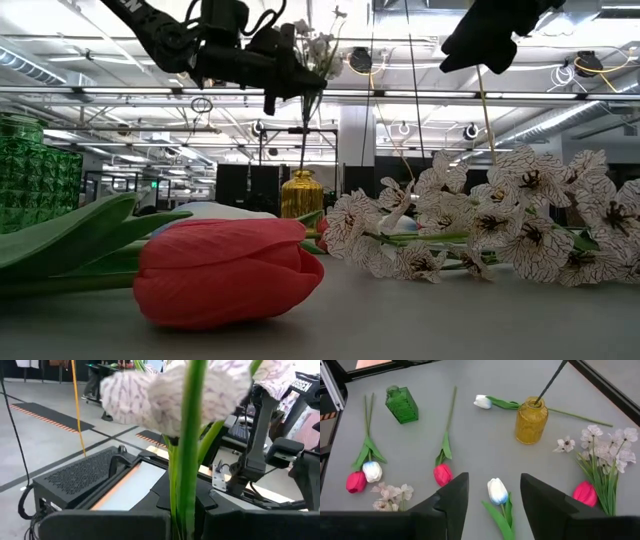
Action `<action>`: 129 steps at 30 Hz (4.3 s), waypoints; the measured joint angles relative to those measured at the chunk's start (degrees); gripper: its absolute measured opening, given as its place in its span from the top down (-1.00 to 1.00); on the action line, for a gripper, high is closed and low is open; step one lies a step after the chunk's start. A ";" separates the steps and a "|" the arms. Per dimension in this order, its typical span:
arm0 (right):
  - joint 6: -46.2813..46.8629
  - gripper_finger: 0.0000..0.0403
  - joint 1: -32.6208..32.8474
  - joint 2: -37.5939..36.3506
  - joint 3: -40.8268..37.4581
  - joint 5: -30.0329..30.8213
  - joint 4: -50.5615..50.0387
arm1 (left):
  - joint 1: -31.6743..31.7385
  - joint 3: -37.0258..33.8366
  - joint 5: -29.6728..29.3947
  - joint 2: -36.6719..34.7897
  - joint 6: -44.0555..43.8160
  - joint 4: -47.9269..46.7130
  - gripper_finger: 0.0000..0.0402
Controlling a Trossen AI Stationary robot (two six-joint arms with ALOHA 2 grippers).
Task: Sort flowers into vase by color
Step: Put the middle left white flowers into the yellow vase, then put the top white flowers into the yellow vase
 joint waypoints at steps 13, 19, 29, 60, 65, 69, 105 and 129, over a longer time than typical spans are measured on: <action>0.06 0.15 -0.02 0.00 0.00 0.87 0.04 | -3.08 0.02 -11.04 0.02 1.54 -2.75 0.69; -0.09 0.15 -0.04 0.00 0.00 2.76 0.02 | -5.10 0.02 -15.86 0.02 1.34 -2.88 0.36; 0.30 0.15 -0.04 0.00 0.00 2.89 -0.02 | -6.62 0.04 -22.02 -0.46 0.65 -11.86 -0.05; -6.07 0.15 -7.02 4.60 0.00 7.14 -2.12 | -9.93 0.09 -19.81 -16.63 -5.01 -57.37 -0.97; -11.97 0.13 -21.07 10.93 0.00 -1.00 0.76 | -15.20 -0.75 -24.48 -20.90 -6.80 -61.33 -0.97; -16.43 0.02 -30.26 18.26 0.00 -7.00 6.13 | -19.18 -3.61 -31.28 -22.66 -9.09 -60.46 -0.97; -33.94 0.25 -41.13 49.08 16.06 -12.84 3.25 | -26.22 -8.55 -34.52 -23.89 -13.65 -61.24 -0.97; -26.50 0.96 -38.49 8.90 15.85 -18.87 -5.17 | -34.71 -8.52 -36.69 -35.10 -17.16 -64.17 -0.97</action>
